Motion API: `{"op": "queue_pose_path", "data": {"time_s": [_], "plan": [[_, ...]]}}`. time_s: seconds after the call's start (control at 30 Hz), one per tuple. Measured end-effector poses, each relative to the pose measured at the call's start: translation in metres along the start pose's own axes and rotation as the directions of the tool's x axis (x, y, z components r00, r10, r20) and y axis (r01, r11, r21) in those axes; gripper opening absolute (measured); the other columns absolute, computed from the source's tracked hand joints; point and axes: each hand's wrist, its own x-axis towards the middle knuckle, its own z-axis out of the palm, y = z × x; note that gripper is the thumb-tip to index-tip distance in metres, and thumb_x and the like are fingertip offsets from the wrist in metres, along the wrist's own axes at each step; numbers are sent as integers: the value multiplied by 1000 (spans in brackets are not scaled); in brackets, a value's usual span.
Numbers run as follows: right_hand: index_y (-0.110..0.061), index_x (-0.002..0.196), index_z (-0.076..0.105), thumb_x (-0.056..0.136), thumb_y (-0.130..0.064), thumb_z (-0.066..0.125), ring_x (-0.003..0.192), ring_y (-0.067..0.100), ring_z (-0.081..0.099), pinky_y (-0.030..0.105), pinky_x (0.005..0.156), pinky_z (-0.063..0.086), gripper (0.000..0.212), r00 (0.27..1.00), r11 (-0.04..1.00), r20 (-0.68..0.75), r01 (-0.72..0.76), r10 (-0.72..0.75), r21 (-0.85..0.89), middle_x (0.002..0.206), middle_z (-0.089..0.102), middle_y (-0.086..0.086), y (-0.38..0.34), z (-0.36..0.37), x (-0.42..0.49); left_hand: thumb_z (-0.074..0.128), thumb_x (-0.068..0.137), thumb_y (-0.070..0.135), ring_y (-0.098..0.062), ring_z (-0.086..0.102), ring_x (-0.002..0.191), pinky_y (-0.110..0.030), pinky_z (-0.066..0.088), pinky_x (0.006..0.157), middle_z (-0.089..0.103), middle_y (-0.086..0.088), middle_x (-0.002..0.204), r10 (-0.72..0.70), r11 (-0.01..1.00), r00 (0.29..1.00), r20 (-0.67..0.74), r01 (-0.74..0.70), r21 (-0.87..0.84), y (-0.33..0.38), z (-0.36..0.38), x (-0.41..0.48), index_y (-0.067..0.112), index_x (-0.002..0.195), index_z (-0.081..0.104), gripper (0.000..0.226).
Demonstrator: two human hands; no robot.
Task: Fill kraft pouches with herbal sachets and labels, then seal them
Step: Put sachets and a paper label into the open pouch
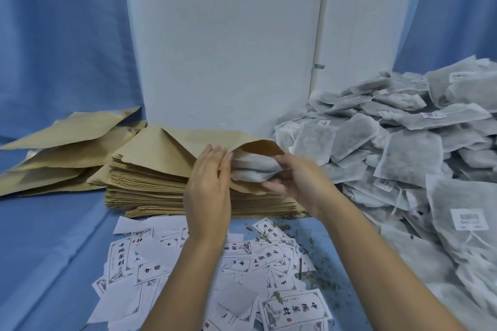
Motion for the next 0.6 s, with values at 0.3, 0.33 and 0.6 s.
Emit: {"op": "queue_pose_path", "data": {"time_s": [0.3,0.33,0.6], "plan": [[-11,86,62,91,-15,47,84,23,61,35,83,52,16,999,891,41,-10,32,-454,77,67,4,-7,47,4,39,94,36,-15,53,123,-19,37,98,64,-6,123,-21,1000,1000,-20,22,21,14,11,-7,4,117,66,47],[-12,82,61,92,-17,44,85,26,59,38,79,49,20,998,807,-4,43,-56,-588,79,67,6,-8,48,5,41,95,35,-14,53,123,-19,36,98,63,-6,123,-39,999,999,-20,40,25,13,11,-6,5,117,66,45],[-7,78,61,94,-17,40,81,30,53,33,63,39,28,963,512,66,197,-261,-836,84,65,11,0,49,7,50,96,28,-15,67,97,-29,54,79,72,-3,102,110,985,982,-155,-88,147,10,9,-8,5,102,72,33]]}}
